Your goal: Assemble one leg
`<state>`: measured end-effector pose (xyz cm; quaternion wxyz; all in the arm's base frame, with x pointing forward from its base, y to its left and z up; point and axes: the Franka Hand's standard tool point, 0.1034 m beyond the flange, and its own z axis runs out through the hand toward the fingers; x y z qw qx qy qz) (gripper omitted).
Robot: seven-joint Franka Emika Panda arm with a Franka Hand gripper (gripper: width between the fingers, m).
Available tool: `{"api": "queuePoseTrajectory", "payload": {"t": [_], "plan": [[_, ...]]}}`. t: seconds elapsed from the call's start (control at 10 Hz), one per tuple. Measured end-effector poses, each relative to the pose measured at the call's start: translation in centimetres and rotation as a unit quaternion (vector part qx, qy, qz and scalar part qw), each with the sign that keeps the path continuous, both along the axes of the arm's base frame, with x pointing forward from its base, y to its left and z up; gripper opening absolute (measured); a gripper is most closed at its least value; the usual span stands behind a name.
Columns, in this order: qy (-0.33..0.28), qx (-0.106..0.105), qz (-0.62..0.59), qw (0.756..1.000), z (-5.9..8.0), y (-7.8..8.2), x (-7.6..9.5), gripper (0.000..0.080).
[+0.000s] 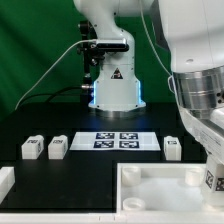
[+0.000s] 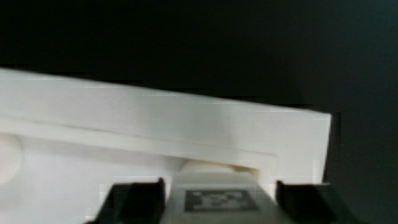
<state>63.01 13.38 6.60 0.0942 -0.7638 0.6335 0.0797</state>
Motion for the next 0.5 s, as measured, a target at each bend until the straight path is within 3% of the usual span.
{"api": "queuePoseTrajectory", "payload": {"t": [0.1, 0.2, 0.5], "plan": [[-0.014, -0.002, 0.041, 0.999, -0.17, -0.25, -0.13, 0.0475], [-0.048, -0.008, 0.175, 0.983, -0.17, -1.0, -0.09, 0.0589], [-0.082, -0.013, 0.325, 0.942, -0.15, -1.16, -0.01, 0.0646]]}}
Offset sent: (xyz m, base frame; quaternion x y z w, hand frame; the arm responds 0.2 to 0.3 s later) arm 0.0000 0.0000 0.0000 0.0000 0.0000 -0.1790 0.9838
